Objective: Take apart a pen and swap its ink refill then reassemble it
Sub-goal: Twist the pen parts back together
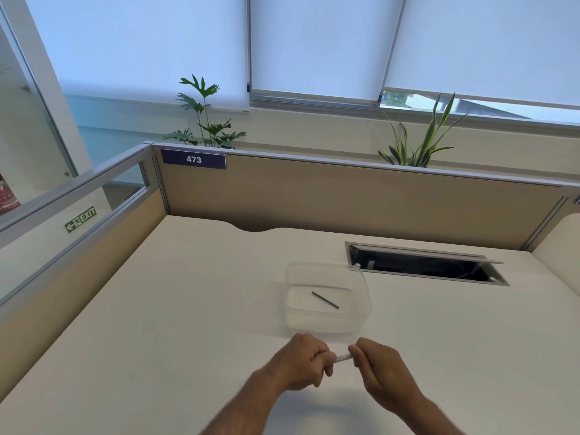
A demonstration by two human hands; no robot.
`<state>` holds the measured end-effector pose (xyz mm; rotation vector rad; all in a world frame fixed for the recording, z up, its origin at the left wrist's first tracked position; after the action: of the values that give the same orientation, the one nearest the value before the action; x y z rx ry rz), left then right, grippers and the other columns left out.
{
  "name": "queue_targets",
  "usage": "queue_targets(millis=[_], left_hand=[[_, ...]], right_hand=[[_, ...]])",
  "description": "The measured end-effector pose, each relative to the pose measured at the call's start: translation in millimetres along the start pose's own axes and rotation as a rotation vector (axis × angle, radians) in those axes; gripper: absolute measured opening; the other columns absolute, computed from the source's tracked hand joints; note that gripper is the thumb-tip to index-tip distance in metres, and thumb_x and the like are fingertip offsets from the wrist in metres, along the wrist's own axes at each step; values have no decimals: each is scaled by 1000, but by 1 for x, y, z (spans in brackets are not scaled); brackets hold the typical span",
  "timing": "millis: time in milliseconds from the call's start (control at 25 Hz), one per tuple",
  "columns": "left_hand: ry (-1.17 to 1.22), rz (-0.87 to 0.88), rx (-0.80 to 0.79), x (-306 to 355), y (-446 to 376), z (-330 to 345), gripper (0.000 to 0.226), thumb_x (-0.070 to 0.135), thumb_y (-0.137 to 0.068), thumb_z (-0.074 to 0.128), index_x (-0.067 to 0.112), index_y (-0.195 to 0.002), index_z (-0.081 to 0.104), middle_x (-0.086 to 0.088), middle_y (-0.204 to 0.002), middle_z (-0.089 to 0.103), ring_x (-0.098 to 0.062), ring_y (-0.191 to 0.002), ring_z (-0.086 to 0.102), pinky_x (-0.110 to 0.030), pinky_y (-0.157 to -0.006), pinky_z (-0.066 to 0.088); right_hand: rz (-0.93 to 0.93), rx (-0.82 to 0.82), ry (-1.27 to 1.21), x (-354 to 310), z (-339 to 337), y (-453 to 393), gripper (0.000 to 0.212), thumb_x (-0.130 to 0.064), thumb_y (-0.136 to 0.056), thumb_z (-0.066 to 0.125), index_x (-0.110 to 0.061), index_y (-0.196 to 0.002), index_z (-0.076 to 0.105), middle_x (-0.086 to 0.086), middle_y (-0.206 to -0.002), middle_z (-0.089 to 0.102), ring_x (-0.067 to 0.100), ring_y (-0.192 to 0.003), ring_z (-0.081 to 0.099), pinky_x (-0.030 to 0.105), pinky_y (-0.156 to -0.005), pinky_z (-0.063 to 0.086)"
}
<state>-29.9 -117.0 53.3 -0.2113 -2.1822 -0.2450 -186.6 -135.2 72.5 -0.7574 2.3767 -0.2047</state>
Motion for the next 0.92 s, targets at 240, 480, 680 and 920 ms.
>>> queue_targets(millis=[240, 480, 680, 920], left_hand=[[26, -8, -65, 0, 0, 4, 35, 31, -94, 53, 15, -67, 69, 5, -49, 58, -4, -41, 48, -26, -57, 50], [-68, 81, 187, 0, -2, -12, 17, 37, -78, 75, 20, -80, 75, 5, -65, 72, -10, -58, 61, -32, -61, 55], [-162, 151, 354, 6, 1, -17, 21, 41, -72, 76, 22, -79, 75, 6, -70, 74, -6, -60, 57, -20, -56, 45], [-179, 161, 307, 10, 2, -14, 20, 37, -82, 67, 18, -78, 72, 2, -68, 72, -13, -61, 59, -24, -56, 48]], right_hand=[[-26, 43, -34, -7, 0, -2, 41, -11, -94, 55, -14, -57, 39, -7, -47, 32, 10, -45, 27, 27, -46, 26], [337, 5, -217, 9, 13, -4, 56, -15, -100, 53, -24, -50, 29, -6, -45, 30, 8, -46, 27, 28, -50, 24], [692, -95, -530, 25, 29, 3, 51, -22, -101, 46, -20, -52, 32, -4, -44, 26, 13, -36, 20, 20, -42, 18], [528, -39, -459, 18, 17, -3, 57, -26, -102, 48, -21, -45, 41, -8, -39, 37, 13, -35, 33, 24, -42, 30]])
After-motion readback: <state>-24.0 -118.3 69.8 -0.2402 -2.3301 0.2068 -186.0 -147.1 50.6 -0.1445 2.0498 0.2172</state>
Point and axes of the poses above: each hand's wrist, its own y-axis away from the middle knuckle, its own z-axis out of the palm, x = y × z, the point moved 7 cm from there along -y, towards the middle knuckle
